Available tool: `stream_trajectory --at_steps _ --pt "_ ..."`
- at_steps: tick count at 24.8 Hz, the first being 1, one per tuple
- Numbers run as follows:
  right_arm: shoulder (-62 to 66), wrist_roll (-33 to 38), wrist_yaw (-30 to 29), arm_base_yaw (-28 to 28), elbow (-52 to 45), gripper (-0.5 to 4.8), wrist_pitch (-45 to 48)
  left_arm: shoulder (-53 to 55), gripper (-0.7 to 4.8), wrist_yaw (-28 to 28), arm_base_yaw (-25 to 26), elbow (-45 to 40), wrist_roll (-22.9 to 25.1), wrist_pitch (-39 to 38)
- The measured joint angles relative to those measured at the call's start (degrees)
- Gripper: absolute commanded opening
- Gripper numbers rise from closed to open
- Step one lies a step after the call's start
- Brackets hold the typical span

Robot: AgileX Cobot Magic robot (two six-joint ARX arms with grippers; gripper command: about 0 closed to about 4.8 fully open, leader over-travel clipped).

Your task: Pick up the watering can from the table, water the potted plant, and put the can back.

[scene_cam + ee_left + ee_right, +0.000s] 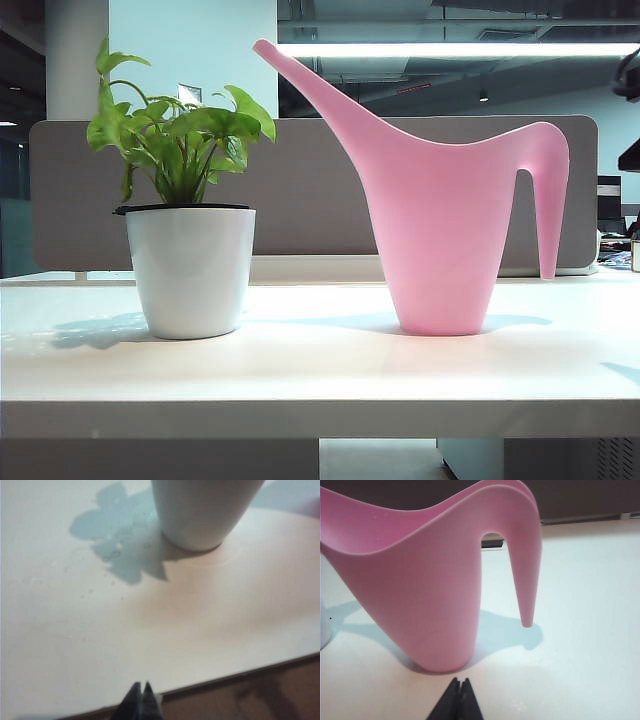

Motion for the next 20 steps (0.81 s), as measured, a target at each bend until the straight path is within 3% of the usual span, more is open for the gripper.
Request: stream_trajectory --at_steps 7,13,20 --pt "-0.02 -0.04 1.90 2.03 0.00 -0.05 -0.52 -2.40 -0.05 -0.02 0.00 -11.72 -0.11 1.14" --pt "0.09 -0.04 1.68 2.03 -0.02 -0.05 -2.47 -3.72 -0.05 0.02 0.02 -11.63 -0.20 6.62" --pt "0.11 -0.15 1.66 2.03 0.00 -0.05 -2.80 -11.41 -0.05 0.00 1.42 -17.49 -0.22 13.16"
